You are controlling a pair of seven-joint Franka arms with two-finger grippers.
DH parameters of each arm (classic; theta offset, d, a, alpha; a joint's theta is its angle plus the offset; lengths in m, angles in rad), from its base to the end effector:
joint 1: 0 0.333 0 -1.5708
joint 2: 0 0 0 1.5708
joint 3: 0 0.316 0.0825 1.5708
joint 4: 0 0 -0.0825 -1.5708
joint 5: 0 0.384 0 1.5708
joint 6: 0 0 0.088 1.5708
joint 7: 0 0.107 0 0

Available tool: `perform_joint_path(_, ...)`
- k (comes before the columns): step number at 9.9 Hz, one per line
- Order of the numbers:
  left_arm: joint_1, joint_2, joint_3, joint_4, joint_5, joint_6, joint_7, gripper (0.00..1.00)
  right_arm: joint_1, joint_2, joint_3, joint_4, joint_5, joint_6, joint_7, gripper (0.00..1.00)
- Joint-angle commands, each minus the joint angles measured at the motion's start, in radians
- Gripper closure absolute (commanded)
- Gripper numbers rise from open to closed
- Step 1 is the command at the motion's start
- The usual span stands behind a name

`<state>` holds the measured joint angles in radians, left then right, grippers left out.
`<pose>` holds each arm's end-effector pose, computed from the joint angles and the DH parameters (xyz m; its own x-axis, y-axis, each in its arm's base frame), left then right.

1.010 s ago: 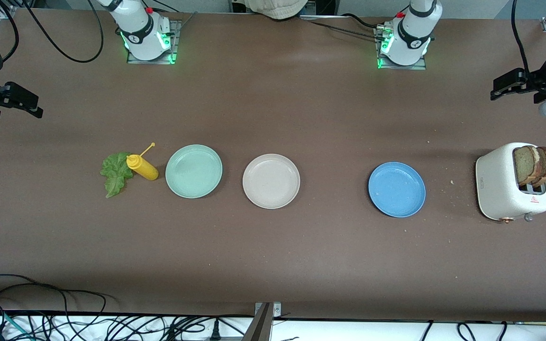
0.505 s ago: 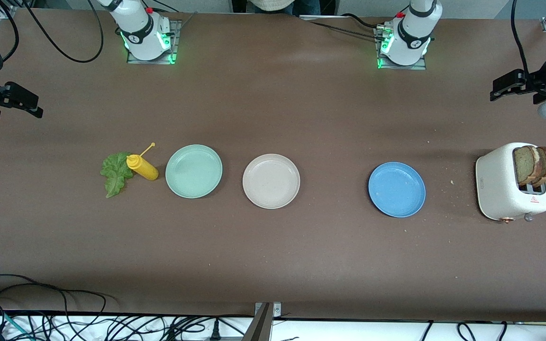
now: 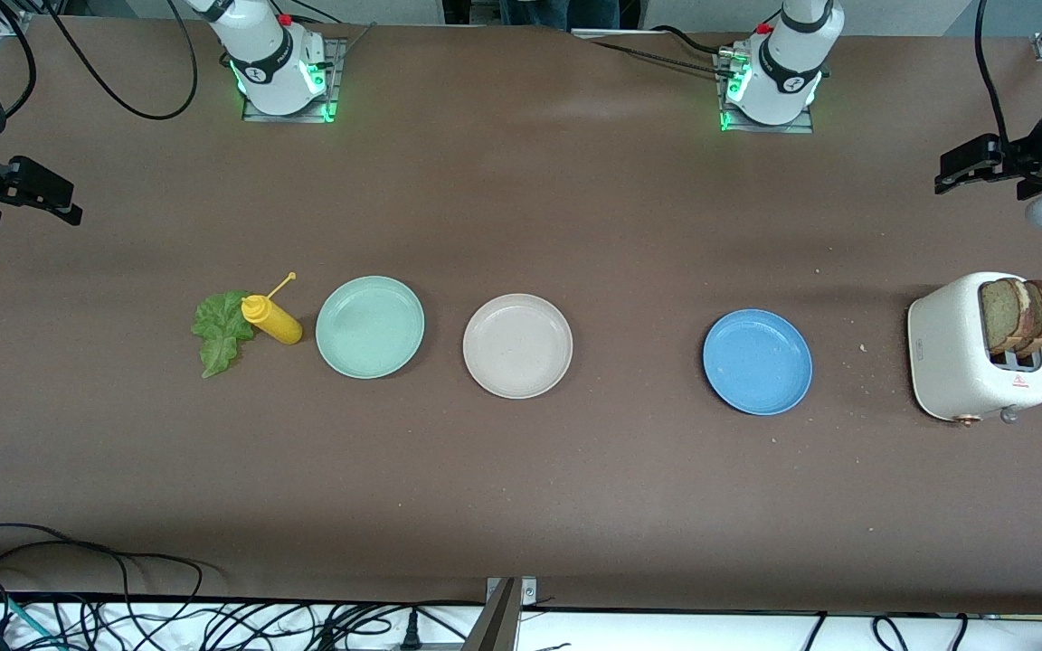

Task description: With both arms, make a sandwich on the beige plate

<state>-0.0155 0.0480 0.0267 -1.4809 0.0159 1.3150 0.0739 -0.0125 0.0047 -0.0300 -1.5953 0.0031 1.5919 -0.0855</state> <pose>0.5410 0.0077 0.6200 0.9753 -0.0586 -0.2129 -0.0603 -0.9982 -0.0015 0.5569 -0.0233 0.6122 0.9990 0.0429 -0.0078 0.0429 -0.9991 -0.0036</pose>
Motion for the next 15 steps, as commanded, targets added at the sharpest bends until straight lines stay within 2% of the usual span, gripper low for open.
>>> perform_joint_path(1, 0.011, 0.003, -0.001, 0.005, -0.014, 0.0, 0.02, 0.0, -0.006, -0.009, 0.004, 0.003, 0.011, -0.009, -0.003, 0.0)
perform_joint_path(15, 0.034, 0.024, 0.005, 0.008, -0.011, 0.007, 0.018, 0.0, -0.006, -0.009, 0.004, 0.003, 0.011, -0.009, -0.007, 0.0)
